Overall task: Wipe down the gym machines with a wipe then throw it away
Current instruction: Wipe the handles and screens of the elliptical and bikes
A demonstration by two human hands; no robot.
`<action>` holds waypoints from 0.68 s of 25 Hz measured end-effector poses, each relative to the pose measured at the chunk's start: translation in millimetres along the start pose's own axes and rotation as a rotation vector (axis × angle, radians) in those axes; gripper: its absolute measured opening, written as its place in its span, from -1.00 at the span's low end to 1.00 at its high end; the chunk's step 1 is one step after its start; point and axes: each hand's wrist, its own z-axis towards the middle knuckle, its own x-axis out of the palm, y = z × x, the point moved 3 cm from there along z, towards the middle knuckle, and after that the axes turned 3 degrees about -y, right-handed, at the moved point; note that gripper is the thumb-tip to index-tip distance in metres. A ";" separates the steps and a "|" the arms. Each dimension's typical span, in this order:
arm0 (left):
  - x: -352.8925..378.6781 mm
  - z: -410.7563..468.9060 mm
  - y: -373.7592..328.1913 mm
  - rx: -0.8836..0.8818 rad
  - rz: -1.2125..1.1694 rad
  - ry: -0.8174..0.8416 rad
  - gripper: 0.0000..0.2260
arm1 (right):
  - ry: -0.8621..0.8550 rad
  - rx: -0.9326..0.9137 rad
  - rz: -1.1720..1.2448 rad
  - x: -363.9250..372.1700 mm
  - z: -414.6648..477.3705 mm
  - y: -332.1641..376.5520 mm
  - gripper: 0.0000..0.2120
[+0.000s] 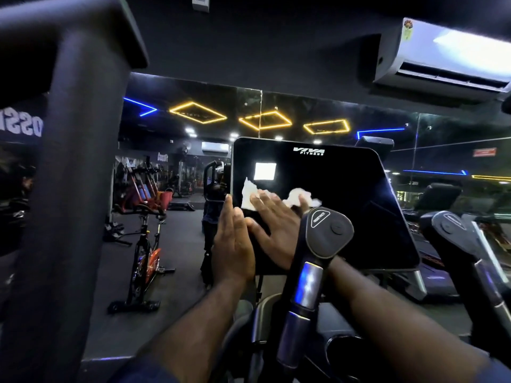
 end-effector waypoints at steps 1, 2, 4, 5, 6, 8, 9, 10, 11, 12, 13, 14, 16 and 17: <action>-0.2 0.4 -1.5 0.006 0.023 -0.003 -0.33 | 0.002 0.027 -0.051 -16.0 7.8 -16.1 -0.05; -0.2 0.7 -2.3 0.012 0.051 -0.007 -0.34 | 0.018 0.099 -0.074 -28.0 19.6 -40.6 -0.02; -0.9 0.5 -3.5 0.008 0.074 -0.009 -0.33 | 0.047 0.257 -0.064 -33.3 29.8 -59.4 -0.10; -1.5 -0.2 -2.5 0.014 0.062 -0.003 -0.32 | 0.056 0.249 -0.025 -29.4 28.4 -44.9 -0.16; -1.7 -0.9 -1.6 0.031 0.022 -0.003 -0.30 | 0.051 0.147 0.007 -20.4 24.0 -15.5 -0.19; -1.0 0.1 2.3 0.035 -0.086 -0.008 -0.27 | 0.162 -0.068 0.002 -8.9 16.3 34.2 -0.25; -1.0 0.9 3.9 0.032 -0.088 -0.008 -0.26 | 0.215 -0.115 0.001 -10.6 21.3 38.6 -0.30; -1.8 1.6 3.4 0.028 -0.044 -0.009 -0.26 | 0.223 -0.119 -0.010 -14.7 35.4 27.9 -0.34; -1.8 1.8 2.6 0.025 0.006 -0.017 -0.28 | 0.207 -0.067 -0.011 -21.7 52.5 8.3 -0.33; -0.5 1.4 0.6 0.025 0.039 -0.022 -0.30 | 0.179 0.006 -0.007 -29.3 69.8 -15.8 -0.29; 0.4 0.9 -1.8 0.027 0.051 -0.018 -0.32 | 0.165 0.091 -0.002 -37.1 84.1 -38.7 -0.26; 1.0 0.1 -2.8 0.028 0.056 -0.015 -0.33 | 0.155 0.181 0.009 -42.9 95.2 -61.8 -0.22; 1.9 -0.5 -2.3 0.030 0.064 -0.014 -0.34 | 0.131 0.389 0.024 -54.5 96.6 -105.7 -0.15; 1.5 0.3 -0.2 0.033 0.070 -0.015 -0.34 | 0.115 0.498 0.037 -58.7 86.6 -124.2 -0.11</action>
